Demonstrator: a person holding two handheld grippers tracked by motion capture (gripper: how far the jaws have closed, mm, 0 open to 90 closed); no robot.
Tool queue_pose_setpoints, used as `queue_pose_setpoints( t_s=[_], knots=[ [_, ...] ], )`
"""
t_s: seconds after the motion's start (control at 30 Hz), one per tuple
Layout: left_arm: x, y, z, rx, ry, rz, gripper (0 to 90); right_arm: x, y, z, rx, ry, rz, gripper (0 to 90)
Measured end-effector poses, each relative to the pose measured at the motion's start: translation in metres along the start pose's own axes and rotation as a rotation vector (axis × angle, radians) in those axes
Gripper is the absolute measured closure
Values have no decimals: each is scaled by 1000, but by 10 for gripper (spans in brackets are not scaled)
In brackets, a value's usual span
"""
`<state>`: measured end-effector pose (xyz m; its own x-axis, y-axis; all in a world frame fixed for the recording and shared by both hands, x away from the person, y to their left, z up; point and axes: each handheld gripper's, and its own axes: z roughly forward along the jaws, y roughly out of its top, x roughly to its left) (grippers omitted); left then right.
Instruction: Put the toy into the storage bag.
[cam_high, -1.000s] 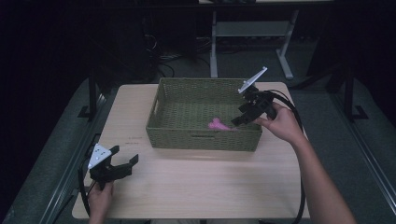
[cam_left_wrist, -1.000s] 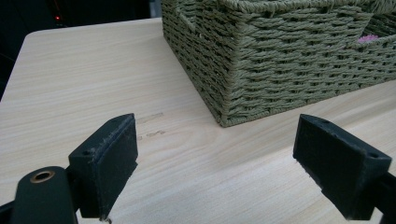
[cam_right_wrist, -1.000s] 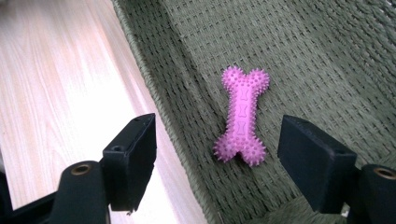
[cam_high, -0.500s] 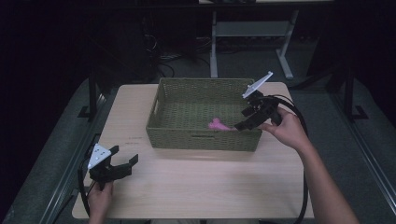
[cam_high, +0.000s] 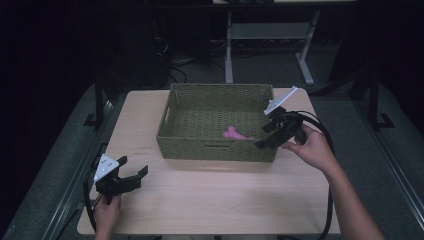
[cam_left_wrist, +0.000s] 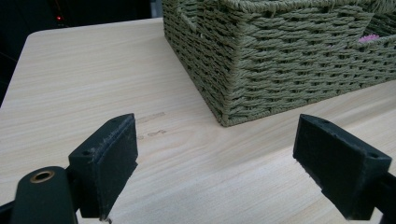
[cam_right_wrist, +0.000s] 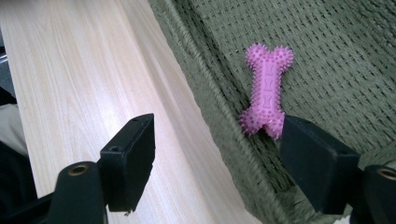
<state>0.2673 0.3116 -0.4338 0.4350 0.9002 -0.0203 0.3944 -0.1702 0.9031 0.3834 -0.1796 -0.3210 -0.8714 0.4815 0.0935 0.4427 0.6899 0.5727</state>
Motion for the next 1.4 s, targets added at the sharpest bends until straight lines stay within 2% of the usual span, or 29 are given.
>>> queue_pose_setpoints(
  t_s=[0.73,0.9,1.17,1.4],
  knots=[
    [0,0,0,1,1,-1,133,20,-38,8,-25,7,2,254],
    [0,0,0,1,0,-1,133,24,-51,16,-29,19,14,251],
    [-1,0,0,1,2,-2,133,28,-64,16,-49,17,25,251],
    [0,0,-1,1,1,1,133,32,-81,21,-67,20,42,239]
  ],
)
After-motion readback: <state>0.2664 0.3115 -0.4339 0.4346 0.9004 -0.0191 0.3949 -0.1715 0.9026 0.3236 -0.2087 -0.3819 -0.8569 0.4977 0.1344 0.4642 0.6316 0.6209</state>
